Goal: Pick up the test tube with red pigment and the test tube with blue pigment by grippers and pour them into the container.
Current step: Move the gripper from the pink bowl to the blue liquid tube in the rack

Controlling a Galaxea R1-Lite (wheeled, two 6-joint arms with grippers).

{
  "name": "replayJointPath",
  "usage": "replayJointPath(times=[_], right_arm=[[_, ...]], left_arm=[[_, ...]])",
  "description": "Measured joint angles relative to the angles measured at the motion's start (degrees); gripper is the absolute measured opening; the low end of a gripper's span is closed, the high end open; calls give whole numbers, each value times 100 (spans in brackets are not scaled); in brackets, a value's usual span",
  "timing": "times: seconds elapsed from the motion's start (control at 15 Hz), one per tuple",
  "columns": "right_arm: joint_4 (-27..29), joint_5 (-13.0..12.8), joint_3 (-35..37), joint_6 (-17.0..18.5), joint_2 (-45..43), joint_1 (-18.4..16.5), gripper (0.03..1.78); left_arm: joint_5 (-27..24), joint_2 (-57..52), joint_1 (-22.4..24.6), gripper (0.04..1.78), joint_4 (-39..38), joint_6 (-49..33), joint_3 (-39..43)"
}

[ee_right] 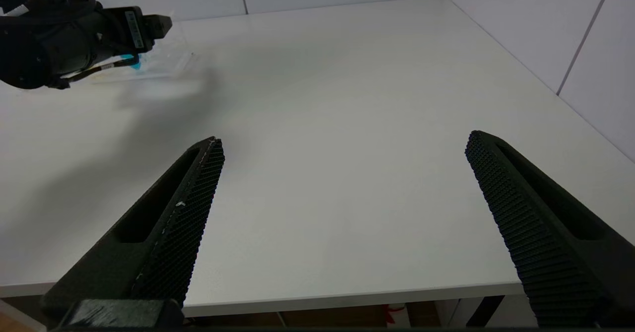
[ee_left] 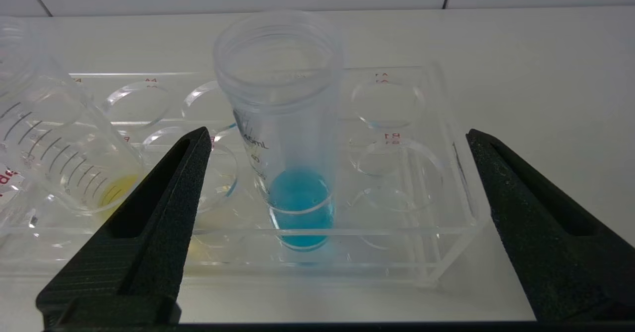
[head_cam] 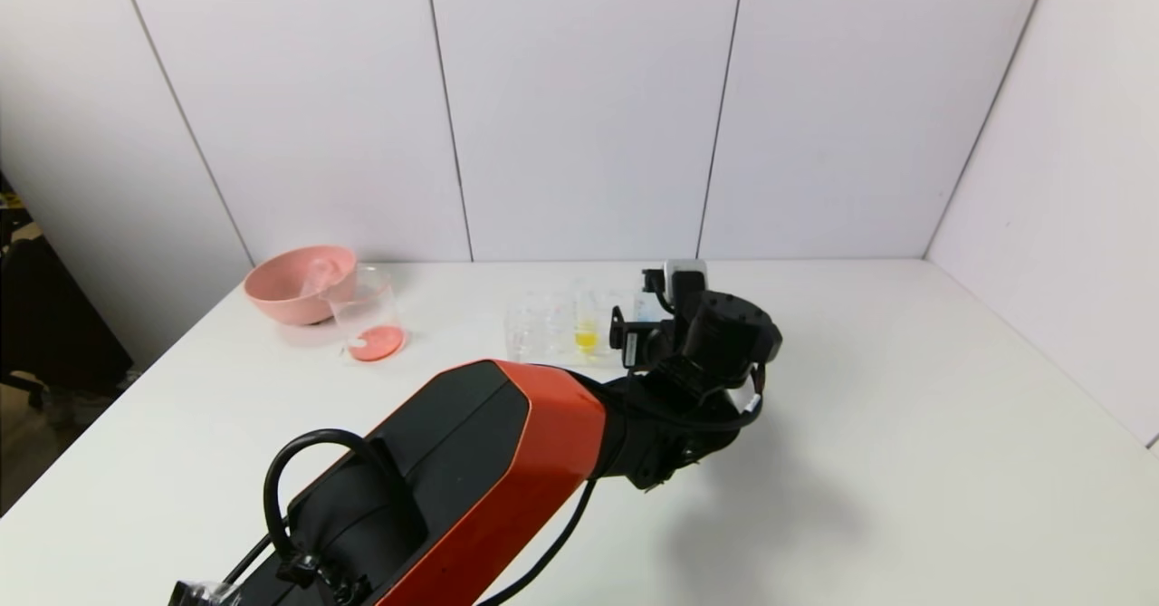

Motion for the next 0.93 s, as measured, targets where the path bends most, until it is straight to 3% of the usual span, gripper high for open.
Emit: replayJointPath(times=[0.93], right_arm=[[0, 0, 0, -2, 0, 0, 177]], left_arm=[[-20, 199, 116, 176, -55, -45, 10]])
